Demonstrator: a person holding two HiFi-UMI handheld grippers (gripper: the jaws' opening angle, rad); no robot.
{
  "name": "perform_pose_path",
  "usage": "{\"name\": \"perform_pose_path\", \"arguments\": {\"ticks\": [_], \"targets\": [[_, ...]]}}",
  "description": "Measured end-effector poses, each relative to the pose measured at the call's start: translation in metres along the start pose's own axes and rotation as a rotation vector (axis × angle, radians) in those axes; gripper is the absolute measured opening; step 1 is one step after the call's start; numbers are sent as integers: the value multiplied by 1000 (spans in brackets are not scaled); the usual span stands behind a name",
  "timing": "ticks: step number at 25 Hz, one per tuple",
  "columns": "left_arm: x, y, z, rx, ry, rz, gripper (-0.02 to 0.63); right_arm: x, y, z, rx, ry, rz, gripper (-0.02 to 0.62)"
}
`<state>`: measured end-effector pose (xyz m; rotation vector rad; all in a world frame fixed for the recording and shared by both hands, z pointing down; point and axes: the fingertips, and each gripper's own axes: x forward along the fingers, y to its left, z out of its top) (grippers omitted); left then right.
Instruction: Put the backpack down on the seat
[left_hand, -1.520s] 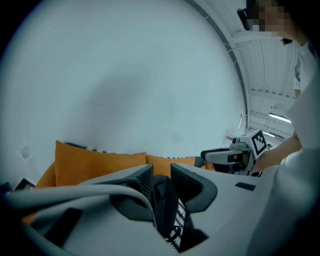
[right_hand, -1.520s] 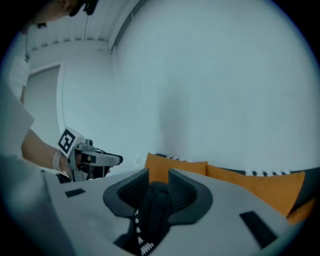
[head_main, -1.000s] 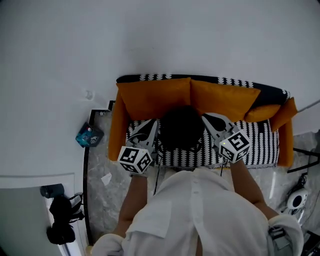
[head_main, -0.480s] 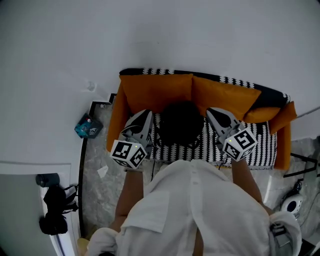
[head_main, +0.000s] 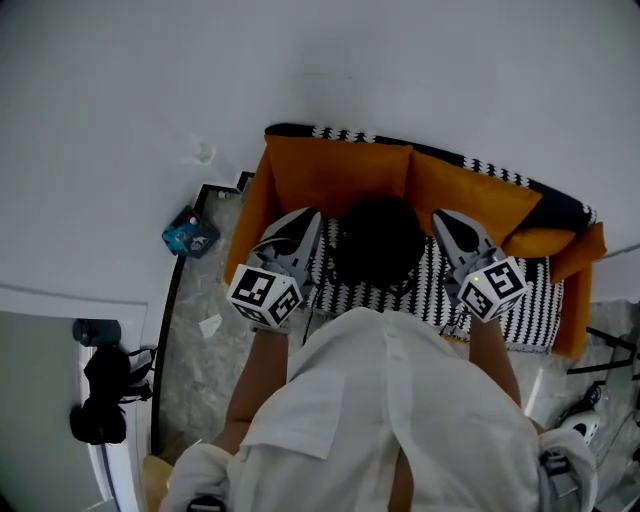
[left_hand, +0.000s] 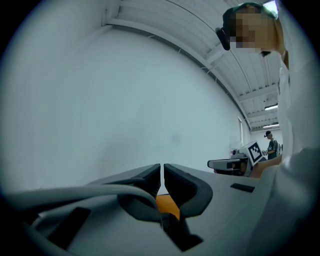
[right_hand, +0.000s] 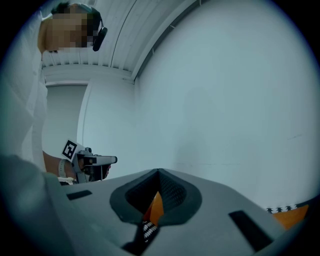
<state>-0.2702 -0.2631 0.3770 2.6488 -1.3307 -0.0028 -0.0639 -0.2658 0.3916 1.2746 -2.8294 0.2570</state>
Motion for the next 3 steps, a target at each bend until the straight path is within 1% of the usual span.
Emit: {"name": "perform_pose_path", "arguments": {"ticks": [3], "targets": [[-6,3,3,14,2,-12,43,2,8,0,-5,-4,-5,17]]}}
